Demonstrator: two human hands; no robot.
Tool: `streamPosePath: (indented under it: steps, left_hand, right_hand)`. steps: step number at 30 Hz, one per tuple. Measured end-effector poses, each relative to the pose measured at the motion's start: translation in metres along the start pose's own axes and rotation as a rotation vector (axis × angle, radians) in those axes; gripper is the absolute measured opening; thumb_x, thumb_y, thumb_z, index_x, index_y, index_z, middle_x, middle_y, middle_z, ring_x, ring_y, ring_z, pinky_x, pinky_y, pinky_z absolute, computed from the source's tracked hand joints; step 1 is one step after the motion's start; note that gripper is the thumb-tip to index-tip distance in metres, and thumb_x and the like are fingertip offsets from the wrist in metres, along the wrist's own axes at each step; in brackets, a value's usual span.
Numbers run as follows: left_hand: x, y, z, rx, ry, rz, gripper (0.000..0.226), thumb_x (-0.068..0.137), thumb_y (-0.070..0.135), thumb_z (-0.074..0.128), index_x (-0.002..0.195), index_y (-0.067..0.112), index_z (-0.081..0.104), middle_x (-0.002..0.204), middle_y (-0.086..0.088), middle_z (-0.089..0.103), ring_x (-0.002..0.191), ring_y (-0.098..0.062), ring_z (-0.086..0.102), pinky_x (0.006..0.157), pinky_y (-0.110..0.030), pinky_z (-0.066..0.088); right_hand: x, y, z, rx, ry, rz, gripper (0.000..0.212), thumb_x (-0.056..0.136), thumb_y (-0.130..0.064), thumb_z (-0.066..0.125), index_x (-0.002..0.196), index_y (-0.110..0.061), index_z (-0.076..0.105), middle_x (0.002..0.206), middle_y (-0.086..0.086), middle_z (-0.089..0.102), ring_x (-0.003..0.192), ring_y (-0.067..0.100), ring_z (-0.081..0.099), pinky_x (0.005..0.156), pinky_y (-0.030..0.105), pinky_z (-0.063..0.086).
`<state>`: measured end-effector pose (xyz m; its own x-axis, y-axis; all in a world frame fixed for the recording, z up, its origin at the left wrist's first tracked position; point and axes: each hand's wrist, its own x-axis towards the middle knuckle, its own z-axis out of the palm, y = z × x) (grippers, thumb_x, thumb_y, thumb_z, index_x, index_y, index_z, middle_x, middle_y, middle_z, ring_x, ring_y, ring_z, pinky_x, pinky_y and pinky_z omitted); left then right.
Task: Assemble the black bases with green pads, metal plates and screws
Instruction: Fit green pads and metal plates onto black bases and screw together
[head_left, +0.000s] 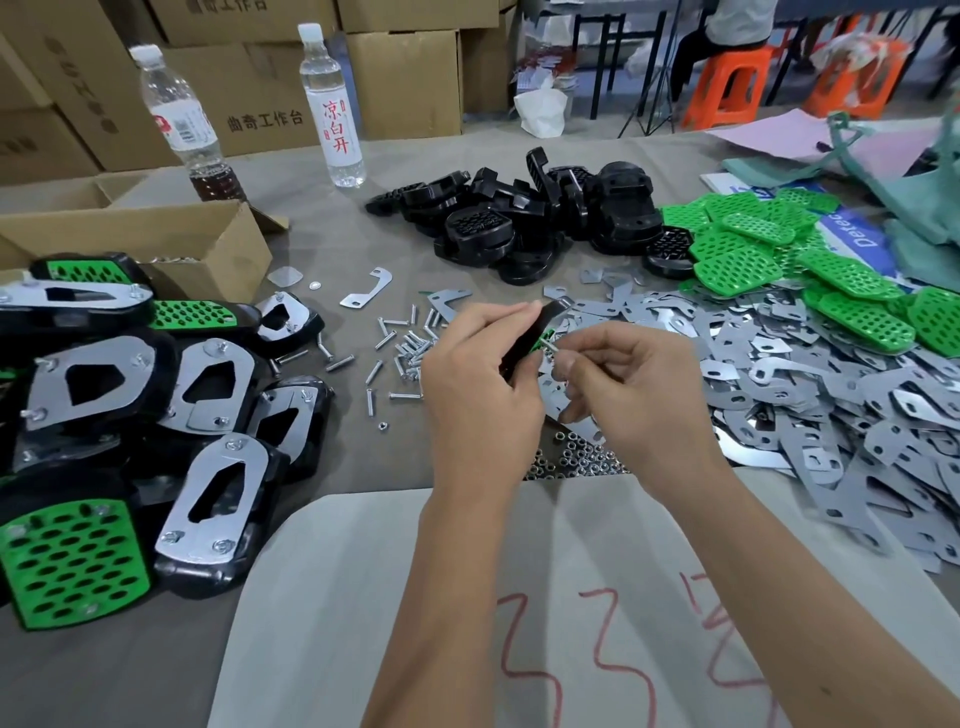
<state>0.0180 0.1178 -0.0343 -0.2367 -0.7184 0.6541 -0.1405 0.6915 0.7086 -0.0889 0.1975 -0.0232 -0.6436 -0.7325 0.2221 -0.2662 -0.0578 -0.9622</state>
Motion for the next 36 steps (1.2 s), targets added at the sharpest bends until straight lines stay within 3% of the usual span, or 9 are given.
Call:
streamPosePath:
  steps: [7, 13, 18, 24, 26, 29, 31, 33, 36]
  left_hand:
    - [-0.001, 0.0, 0.001, -0.025, -0.096, -0.006, 0.05, 0.077, -0.014, 0.068, 0.119, 0.011, 0.078, 0.112, 0.005, 0.07, 0.106, -0.008, 0.067, 0.089, -0.038, 0.06]
    - [0.002, -0.002, -0.005, -0.138, -0.121, -0.071, 0.047, 0.077, -0.01, 0.074, 0.116, 0.015, 0.079, 0.108, 0.013, 0.069, 0.099, -0.008, 0.068, 0.083, -0.035, 0.061]
    - [0.003, -0.002, -0.002, -0.16, -0.136, -0.097, 0.047, 0.077, -0.011, 0.074, 0.117, 0.013, 0.078, 0.107, 0.015, 0.068, 0.095, -0.006, 0.067, 0.081, -0.032, 0.06]
    - [0.001, 0.001, -0.002, -0.121, -0.165, -0.037, 0.05, 0.079, -0.015, 0.071, 0.118, 0.016, 0.078, 0.108, 0.023, 0.065, 0.104, -0.004, 0.067, 0.084, -0.03, 0.061]
    - [0.0, 0.001, -0.001, -0.136, -0.163, -0.051, 0.051, 0.079, -0.017, 0.07, 0.117, 0.015, 0.078, 0.108, 0.022, 0.065, 0.104, -0.004, 0.067, 0.085, -0.029, 0.061]
    - [0.001, -0.003, -0.002, -0.186, -0.146, -0.1, 0.05, 0.079, -0.019, 0.069, 0.115, 0.013, 0.079, 0.106, 0.014, 0.069, 0.099, -0.007, 0.069, 0.082, -0.027, 0.06]
    - [0.002, -0.004, -0.003, -0.206, -0.137, -0.133, 0.049, 0.078, -0.018, 0.072, 0.114, 0.014, 0.08, 0.104, 0.012, 0.07, 0.097, -0.007, 0.069, 0.08, -0.023, 0.057]
    - [0.002, -0.004, -0.004, -0.211, -0.133, -0.155, 0.048, 0.078, -0.016, 0.073, 0.113, 0.016, 0.08, 0.103, 0.014, 0.069, 0.095, -0.003, 0.067, 0.077, -0.018, 0.055]
    - [0.001, -0.002, -0.004, -0.216, -0.134, -0.162, 0.049, 0.078, -0.016, 0.073, 0.114, 0.017, 0.08, 0.104, 0.014, 0.069, 0.096, -0.005, 0.068, 0.077, -0.018, 0.055]
  right_hand:
    - [-0.004, -0.003, 0.003, -0.607, 0.127, -0.464, 0.011, 0.087, -0.001, 0.074, 0.078, -0.007, 0.073, 0.066, 0.001, 0.068, 0.06, 0.022, 0.062, 0.061, 0.043, 0.053]
    - [0.002, -0.003, -0.003, 0.125, -0.01, 0.082, 0.026, 0.092, 0.004, 0.071, 0.072, -0.012, 0.073, 0.06, 0.006, 0.067, 0.046, 0.014, 0.059, 0.044, 0.029, 0.051]
    - [-0.003, -0.002, 0.003, -0.623, 0.157, -0.496, 0.011, 0.089, -0.002, 0.072, 0.078, -0.005, 0.07, 0.068, 0.006, 0.068, 0.063, 0.029, 0.064, 0.063, 0.041, 0.049]
    - [0.0, -0.005, 0.003, 0.223, 0.051, 0.226, 0.024, 0.094, 0.004, 0.068, 0.071, -0.005, 0.069, 0.056, 0.006, 0.066, 0.042, 0.014, 0.057, 0.043, 0.029, 0.05]
    - [0.0, -0.003, 0.001, -0.005, 0.075, 0.06, 0.02, 0.094, 0.002, 0.069, 0.074, -0.004, 0.069, 0.057, 0.004, 0.066, 0.044, 0.018, 0.061, 0.048, 0.036, 0.053]
    - [-0.004, -0.001, 0.001, -0.557, 0.122, -0.489, 0.014, 0.091, 0.003, 0.069, 0.077, 0.0, 0.066, 0.064, 0.008, 0.064, 0.058, 0.032, 0.061, 0.058, 0.047, 0.052]
    - [-0.004, -0.003, 0.005, -0.659, 0.129, -0.605, 0.012, 0.09, 0.005, 0.067, 0.079, 0.003, 0.065, 0.069, 0.013, 0.063, 0.062, 0.037, 0.058, 0.057, 0.049, 0.049]
    - [-0.006, -0.002, 0.009, -0.569, 0.127, -0.484, 0.013, 0.092, 0.003, 0.067, 0.079, 0.001, 0.066, 0.067, 0.01, 0.064, 0.059, 0.034, 0.061, 0.057, 0.047, 0.051]
    - [-0.003, -0.006, 0.013, 0.096, 0.096, 0.103, 0.017, 0.095, 0.003, 0.067, 0.078, -0.001, 0.068, 0.06, 0.007, 0.065, 0.045, 0.016, 0.061, 0.046, 0.036, 0.052]
